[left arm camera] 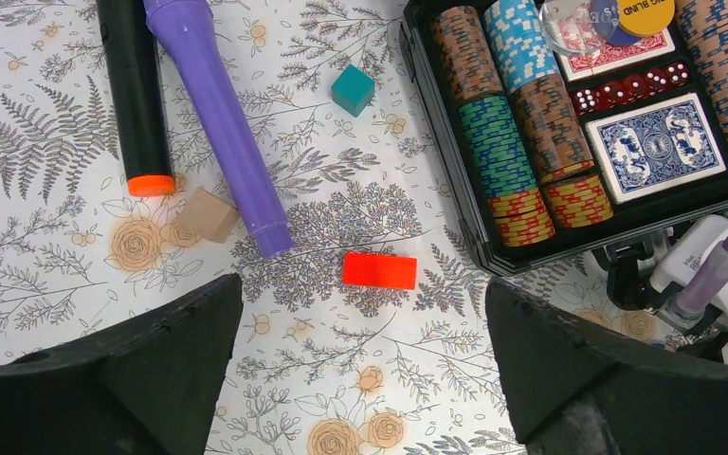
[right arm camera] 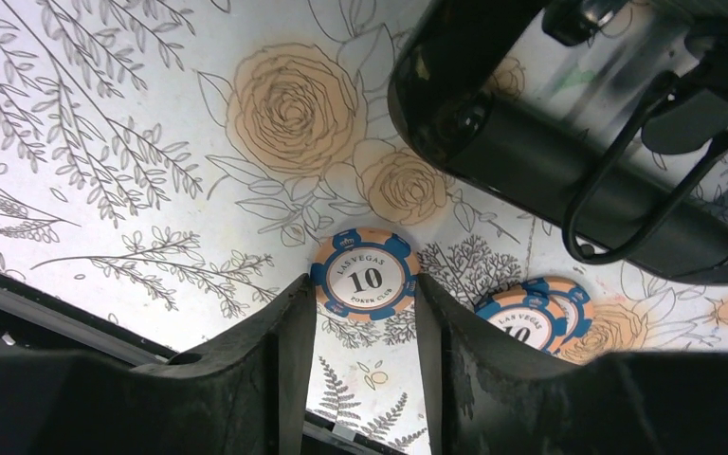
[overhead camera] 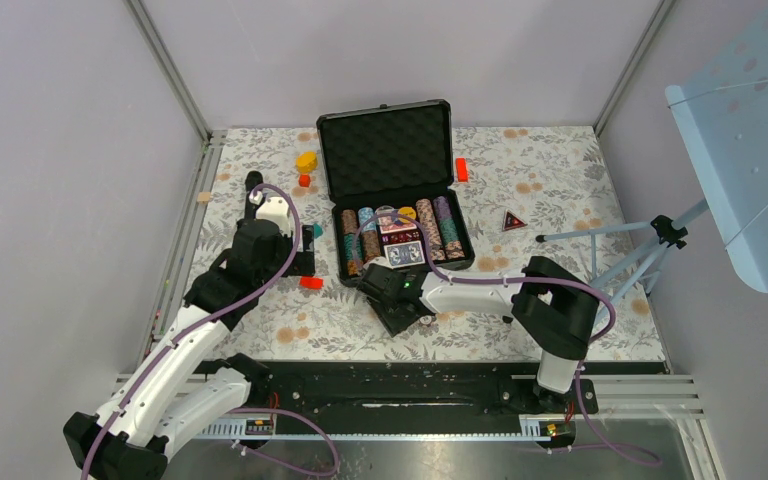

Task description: Pack up texas hold em set

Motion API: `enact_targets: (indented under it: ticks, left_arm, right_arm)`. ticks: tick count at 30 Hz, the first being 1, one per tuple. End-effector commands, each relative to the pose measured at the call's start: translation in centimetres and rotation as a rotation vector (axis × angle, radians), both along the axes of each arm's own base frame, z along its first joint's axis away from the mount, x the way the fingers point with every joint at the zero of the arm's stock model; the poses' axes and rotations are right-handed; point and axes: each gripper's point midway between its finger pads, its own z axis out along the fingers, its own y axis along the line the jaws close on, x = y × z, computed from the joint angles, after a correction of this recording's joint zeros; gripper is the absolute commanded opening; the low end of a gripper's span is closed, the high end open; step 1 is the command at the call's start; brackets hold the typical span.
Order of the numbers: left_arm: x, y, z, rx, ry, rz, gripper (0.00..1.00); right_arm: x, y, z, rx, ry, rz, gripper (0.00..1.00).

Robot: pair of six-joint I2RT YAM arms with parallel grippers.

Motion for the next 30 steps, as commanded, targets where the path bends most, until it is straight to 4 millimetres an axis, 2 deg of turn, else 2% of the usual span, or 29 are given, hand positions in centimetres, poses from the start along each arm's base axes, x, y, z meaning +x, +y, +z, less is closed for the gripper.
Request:
enact_targets:
  ticks: [1, 16, 22, 30]
  left_arm:
    - [0.6, -0.3, 0.6, -0.022, -0.032, -0.003, 0.99]
    - [0.6, -0.4, 0.6, -0.023, -0.03, -0.004, 0.99]
    - [0.6, -0.4, 0.6, -0.023, -0.032, -0.004, 0.99]
    - [0.6, -0.4, 0.7, -0.023, -0.033, -0.004, 0.99]
  right_arm:
    - [0.0, -0.6, 1.8, -0.014, -0.02, -0.011, 0.47]
    - [0.6, -0.5, 3.7, 0.01, -0.061, -0.019, 0.49]
    - [0.6, -0.5, 2.9, -0.012, -0.05, -0.012, 0.62]
    - [0.5, 0.3, 1.4, -0.023, -0.023, 0.017, 0.6]
